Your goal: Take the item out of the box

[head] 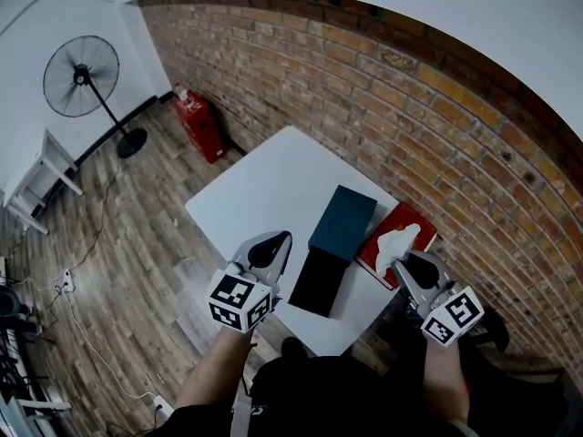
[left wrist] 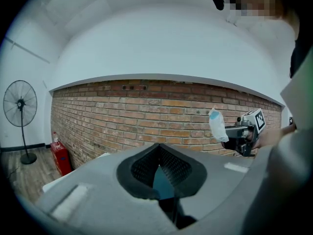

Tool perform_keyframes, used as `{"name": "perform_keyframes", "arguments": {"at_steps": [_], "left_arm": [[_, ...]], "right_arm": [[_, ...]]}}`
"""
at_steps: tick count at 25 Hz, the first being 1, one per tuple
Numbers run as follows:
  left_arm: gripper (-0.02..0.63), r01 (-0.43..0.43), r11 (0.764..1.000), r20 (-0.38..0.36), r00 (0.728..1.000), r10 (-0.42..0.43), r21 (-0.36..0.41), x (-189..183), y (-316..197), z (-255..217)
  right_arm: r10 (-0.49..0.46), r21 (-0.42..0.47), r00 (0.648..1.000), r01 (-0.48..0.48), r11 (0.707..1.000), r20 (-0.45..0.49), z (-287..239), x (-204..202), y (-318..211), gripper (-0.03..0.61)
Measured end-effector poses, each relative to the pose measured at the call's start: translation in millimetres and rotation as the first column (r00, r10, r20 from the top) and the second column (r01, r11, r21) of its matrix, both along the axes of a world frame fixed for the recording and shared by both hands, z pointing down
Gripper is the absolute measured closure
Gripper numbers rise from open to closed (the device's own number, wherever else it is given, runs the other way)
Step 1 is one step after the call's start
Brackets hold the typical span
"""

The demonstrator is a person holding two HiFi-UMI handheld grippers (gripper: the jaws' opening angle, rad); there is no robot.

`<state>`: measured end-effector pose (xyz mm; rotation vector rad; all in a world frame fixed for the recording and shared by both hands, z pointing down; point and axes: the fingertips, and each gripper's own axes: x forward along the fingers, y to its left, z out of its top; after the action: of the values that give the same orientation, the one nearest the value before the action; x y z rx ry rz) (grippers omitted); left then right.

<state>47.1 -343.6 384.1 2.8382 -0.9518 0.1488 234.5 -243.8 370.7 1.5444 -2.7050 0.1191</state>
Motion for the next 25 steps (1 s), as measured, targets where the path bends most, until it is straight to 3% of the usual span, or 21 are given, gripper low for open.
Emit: {"name": "perform_keyframes", "arguments": {"at_steps": [10, 17, 25], "left_arm": [[0.614, 0.021, 1.0, -0.02, 1.0, -0.021, 0.009, -1, -7, -3], [0.614, 0.03, 1.0, -0.02, 0.999, -0.03, 0.006, -3, -11, -2], [0.614, 0.026, 1.0, -0.025, 0.999, -0.025, 0.012, -2, -15, -4]], "right_arm": [[0.066, 0.017, 0.993, -0.068, 0.998, 0.099, -3, 18, 6, 0.518], [0.045, 0.017, 0.998, -0.045, 0.999, 0.05, -1, 10, -5, 0.523], [0.055, 0.009, 0.996, -0.055, 0.998, 0.065, -2, 14, -10, 0.523]]}}
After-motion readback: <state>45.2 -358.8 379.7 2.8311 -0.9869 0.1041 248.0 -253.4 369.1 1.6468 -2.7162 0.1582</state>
